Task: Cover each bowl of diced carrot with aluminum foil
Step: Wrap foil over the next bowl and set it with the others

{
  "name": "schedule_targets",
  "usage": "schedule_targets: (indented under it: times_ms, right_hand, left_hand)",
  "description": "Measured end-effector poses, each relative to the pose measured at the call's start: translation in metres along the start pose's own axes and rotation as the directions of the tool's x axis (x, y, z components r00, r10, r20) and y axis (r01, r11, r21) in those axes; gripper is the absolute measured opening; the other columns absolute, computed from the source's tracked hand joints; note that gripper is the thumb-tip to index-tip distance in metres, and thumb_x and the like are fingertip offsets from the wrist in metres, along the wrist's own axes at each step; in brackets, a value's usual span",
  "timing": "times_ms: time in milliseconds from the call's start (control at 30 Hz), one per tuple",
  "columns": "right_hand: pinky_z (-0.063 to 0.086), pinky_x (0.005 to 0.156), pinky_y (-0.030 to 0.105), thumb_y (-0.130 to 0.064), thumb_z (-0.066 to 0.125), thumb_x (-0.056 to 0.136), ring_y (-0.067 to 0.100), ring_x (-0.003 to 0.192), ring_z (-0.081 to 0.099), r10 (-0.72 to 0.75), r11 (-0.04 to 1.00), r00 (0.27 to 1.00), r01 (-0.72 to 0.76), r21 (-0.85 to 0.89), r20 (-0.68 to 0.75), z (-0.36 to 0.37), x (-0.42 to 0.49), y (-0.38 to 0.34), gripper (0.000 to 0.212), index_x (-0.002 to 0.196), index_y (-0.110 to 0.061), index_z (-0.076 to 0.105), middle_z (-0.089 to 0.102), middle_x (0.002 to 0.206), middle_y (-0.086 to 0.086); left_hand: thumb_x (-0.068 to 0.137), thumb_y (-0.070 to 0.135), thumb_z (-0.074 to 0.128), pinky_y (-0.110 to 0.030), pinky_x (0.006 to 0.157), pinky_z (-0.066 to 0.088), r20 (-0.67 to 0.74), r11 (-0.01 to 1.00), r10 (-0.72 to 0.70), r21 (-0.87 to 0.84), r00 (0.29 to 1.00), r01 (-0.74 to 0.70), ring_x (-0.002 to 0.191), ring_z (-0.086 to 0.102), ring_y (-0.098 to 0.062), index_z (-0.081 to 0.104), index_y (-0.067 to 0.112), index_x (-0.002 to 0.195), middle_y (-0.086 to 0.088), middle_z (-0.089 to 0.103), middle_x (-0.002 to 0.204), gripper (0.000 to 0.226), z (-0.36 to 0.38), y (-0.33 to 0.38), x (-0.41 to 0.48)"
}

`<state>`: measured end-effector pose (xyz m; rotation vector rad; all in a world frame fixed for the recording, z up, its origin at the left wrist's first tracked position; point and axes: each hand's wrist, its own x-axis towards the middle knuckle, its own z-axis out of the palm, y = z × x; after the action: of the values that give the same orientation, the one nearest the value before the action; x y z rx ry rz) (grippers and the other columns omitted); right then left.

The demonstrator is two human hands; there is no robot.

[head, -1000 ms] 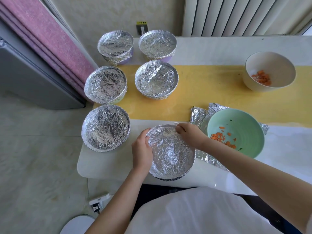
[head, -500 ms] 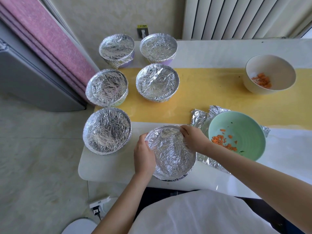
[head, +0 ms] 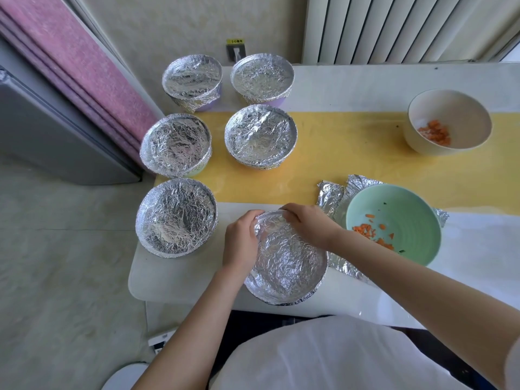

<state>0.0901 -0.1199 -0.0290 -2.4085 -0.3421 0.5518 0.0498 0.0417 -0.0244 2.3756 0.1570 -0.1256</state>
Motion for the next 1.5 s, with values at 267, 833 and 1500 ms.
schedule_targets:
  times_ms: [267,833,1500]
  right_hand:
    - [0.043,0.062,0.032,-0.012,0.041,0.099,0.027,0.068,0.058,0.009,1.0,0.999,-0.008,0.023,-0.04,0.003,0.001,0.002,0.026,0.107,-0.005,0.065,0.068,0.085,0.015]
    - [0.036,0.081,0.03,-0.026,0.029,0.103,0.031,0.112,0.053,0.233,0.961,0.972,-0.229,0.156,-0.007,-0.013,-0.011,0.0,0.041,0.137,-0.007,0.041,0.06,0.12,0.018]
    - [0.047,0.093,0.035,-0.039,0.046,0.094,0.014,0.113,0.058,0.273,0.879,0.865,-0.048,0.474,-0.42,-0.12,-0.005,-0.007,0.047,0.136,-0.018,0.039,0.053,0.132,-0.006]
  left_hand:
    - [0.091,-0.008,0.047,-0.023,0.077,0.046,-0.009,1.0,0.021,0.017,1.0,-0.02,0.094,0.065,-0.026,0.061,0.009,0.12,-0.01,0.068,0.109,0.037,0.001,0.001,-0.001]
    - [0.09,-0.007,0.05,-0.016,0.079,0.043,-0.15,0.999,0.019,0.037,0.988,-0.014,0.098,0.065,-0.022,0.064,0.008,0.118,-0.009,0.069,0.108,0.034,-0.004,0.006,0.004]
    - [0.089,-0.008,0.046,-0.013,0.081,0.037,-0.528,0.969,0.156,-0.083,0.835,-0.233,0.096,0.063,-0.019,0.063,0.007,0.117,-0.009,0.068,0.108,0.036,-0.049,0.111,0.118]
